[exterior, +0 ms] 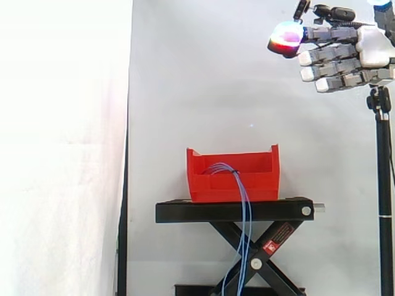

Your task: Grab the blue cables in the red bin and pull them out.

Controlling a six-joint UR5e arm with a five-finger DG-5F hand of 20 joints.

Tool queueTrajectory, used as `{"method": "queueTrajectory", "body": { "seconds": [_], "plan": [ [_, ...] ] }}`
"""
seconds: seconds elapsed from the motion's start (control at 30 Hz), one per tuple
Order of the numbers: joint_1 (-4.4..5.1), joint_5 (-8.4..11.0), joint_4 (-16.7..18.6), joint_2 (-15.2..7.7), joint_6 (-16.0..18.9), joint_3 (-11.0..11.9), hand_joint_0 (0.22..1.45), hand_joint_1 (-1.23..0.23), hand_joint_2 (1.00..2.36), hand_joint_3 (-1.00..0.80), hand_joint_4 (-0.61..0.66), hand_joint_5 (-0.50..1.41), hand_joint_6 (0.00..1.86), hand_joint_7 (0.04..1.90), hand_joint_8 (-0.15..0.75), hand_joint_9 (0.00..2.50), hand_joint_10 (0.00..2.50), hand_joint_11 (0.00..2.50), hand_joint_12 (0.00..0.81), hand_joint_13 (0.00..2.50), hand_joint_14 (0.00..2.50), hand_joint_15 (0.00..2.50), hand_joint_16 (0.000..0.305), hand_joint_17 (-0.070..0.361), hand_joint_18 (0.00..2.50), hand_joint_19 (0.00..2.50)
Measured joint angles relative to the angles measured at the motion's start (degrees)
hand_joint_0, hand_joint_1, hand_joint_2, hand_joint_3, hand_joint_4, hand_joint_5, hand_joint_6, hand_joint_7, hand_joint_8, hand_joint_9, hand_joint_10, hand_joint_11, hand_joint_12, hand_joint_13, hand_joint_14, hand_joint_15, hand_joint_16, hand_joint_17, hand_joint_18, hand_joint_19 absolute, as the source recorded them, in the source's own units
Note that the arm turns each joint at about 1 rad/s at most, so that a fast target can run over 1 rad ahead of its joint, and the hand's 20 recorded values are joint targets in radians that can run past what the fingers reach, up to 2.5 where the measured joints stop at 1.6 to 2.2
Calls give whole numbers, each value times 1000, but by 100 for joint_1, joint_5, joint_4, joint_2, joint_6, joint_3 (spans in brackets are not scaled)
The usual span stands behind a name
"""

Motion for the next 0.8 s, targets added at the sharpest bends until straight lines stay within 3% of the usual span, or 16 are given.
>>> {"method": "queueTrajectory", "body": {
  "seconds": [0.1,0.33,0.63,0.8],
  "plan": [
    [50,98,52,0,-225,-1,776,-763,1000,-1000,152,249,7,185,227,424,4,110,304,307,8,235,43,97,214,420],
    [191,637,282,-8,-346,-2,775,-763,1000,-1000,150,243,7,182,228,417,4,107,304,303,8,230,43,97,209,421],
    [321,807,448,-148,-352,-3,775,-763,1000,-1000,151,241,7,187,227,417,3,102,306,297,10,235,43,97,204,422],
    [420,1008,578,-164,-341,-2,775,-763,1000,-1000,150,242,6,182,227,417,4,103,305,297,8,228,43,97,203,414]
  ]
}}
